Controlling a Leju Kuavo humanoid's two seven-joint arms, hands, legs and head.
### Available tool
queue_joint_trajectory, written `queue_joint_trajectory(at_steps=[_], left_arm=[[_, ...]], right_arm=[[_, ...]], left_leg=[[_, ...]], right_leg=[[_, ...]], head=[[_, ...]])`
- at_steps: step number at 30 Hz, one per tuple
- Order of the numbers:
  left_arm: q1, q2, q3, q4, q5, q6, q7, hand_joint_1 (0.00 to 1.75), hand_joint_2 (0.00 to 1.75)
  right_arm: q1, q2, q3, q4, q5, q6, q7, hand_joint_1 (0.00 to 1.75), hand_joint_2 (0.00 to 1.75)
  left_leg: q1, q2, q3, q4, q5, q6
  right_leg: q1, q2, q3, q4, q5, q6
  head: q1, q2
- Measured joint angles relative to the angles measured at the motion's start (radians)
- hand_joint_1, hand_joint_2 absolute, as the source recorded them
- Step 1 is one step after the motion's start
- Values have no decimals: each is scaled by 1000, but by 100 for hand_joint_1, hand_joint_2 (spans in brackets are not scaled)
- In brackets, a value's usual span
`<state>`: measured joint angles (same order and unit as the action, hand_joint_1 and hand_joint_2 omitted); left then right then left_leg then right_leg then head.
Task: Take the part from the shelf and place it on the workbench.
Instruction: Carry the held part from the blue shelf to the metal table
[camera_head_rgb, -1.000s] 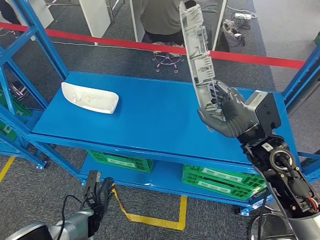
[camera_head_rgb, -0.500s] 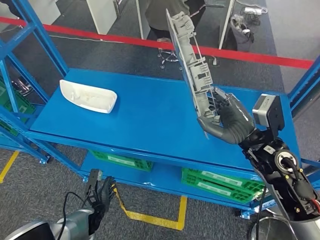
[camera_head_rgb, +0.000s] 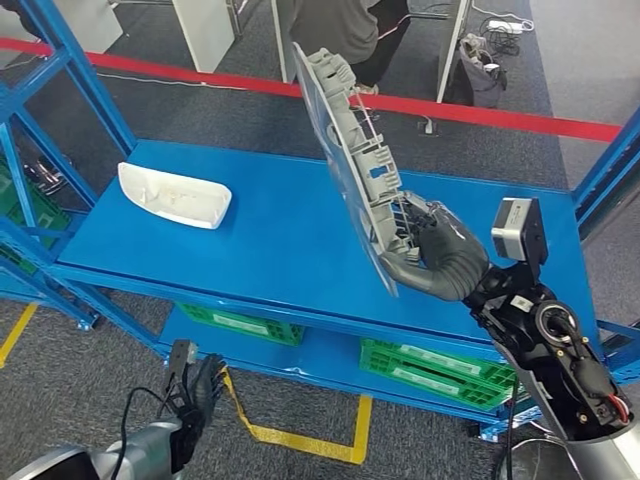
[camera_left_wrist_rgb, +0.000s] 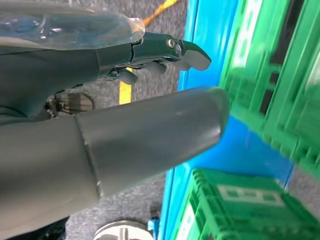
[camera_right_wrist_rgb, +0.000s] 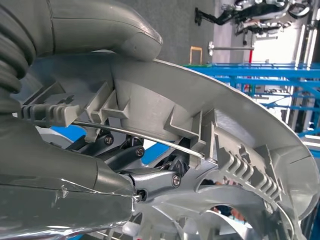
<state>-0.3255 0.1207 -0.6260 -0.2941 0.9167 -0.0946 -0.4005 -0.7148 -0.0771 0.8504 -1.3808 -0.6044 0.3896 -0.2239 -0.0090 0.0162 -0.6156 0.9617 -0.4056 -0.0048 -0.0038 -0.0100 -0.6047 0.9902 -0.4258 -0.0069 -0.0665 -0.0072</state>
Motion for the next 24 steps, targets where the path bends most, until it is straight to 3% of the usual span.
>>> queue_joint_trajectory(at_steps=[2, 3, 6, 7, 8, 9, 11, 13, 16, 18, 20, 22, 23, 24], left_arm=[[1, -1, 0, 0, 1, 0, 0, 0, 0], [1, -1, 0, 0, 1, 0, 0, 0, 0], [2, -3, 0, 0, 2, 0, 0, 0, 0], [3, -3, 0, 0, 2, 0, 0, 0, 0], [5, -4, 0, 0, 2, 0, 0, 0, 0], [6, -4, 0, 0, 2, 0, 0, 0, 0], [6, -5, 0, 0, 2, 0, 0, 0, 0], [5, -5, 0, 1, 1, 0, 1, 0, 0], [8, -4, 0, 1, 0, 1, 3, 0, 0], [9, -4, 0, 1, -2, 1, 5, 0, 0], [6, -5, 0, 1, -2, 2, 8, 0, 0], [5, -5, 0, 1, -3, 3, 10, 0, 0], [6, -6, 0, 1, -3, 3, 11, 0, 0], [6, -7, 0, 1, -4, 5, 11, 0, 0]], right_arm=[[0, 0, 0, -1, 3, -2, 2, 175, 175], [0, 0, 0, -1, 4, -2, 2, 175, 175], [0, 0, 1, -5, 5, -3, 3, 175, 175], [1, 0, 1, -5, 5, -3, 3, 175, 175], [2, -1, 2, -5, 5, -3, 3, 175, 175], [2, -1, 3, -5, 6, -3, 4, 175, 175], [1, -1, 4, -6, 8, -6, 4, 175, 175], [-1, -1, 5, -7, 13, -9, 4, 175, 175], [-1, -1, 7, -10, 23, -11, 6, 175, 175], [-1, -1, 7, -11, 27, -12, 7, 175, 175], [-2, -1, 7, -13, 32, -16, 7, 175, 175], [-1, -1, 7, -14, 37, -20, 7, 175, 175], [-1, -1, 7, -14, 39, -21, 8, 175, 175], [0, -1, 7, -14, 41, -22, 9, 175, 175]], left_leg=[[6, -10, 8, -10, 5, 7], [10, -14, 12, -16, 8, 11], [13, -26, 18, -20, 10, 17], [13, -31, 18, -19, 10, 18], [14, -37, 19, -19, 9, 17], [15, -43, 20, -17, 8, 16], [18, -56, 21, -13, 4, 10], [19, -66, 15, -5, 2, 0], [20, -78, 6, -2, 5, -15], [21, -62, -8, 28, -14, -25], [21, -37, -62, 141, -67, -34], [22, -27, -131, 271, -113, -39], [23, -25, -147, 296, -113, -39], [23, -24, -142, 279, -94, -38]], right_leg=[[0, -5, -2, 10, -14, 9], [0, -3, -13, 38, -34, 12], [-1, 6, -90, 225, -129, 20], [-2, 7, -111, 275, -144, 23], [-4, 7, -117, 289, -140, 25], [-6, 7, -105, 263, -118, 26], [-10, 17, -41, 130, -50, 27], [-13, 36, 14, 26, -20, 25], [-11, 40, 28, 1, -21, 13], [-12, 31, 33, -7, -16, 1], [-12, 21, 36, -11, -15, -8], [-10, 11, 37, -11, -16, -13], [-9, 6, 37, -11, -17, -14], [-8, 1, 37, -11, -18, -14]], head=[[3, 0], [6, 0], [15, 0], [17, 0], [17, 0], [17, 0], [18, 0], [20, 0], [20, 0], [17, 0], [9, 0], [3, 0], [2, 0], [0, 0]])
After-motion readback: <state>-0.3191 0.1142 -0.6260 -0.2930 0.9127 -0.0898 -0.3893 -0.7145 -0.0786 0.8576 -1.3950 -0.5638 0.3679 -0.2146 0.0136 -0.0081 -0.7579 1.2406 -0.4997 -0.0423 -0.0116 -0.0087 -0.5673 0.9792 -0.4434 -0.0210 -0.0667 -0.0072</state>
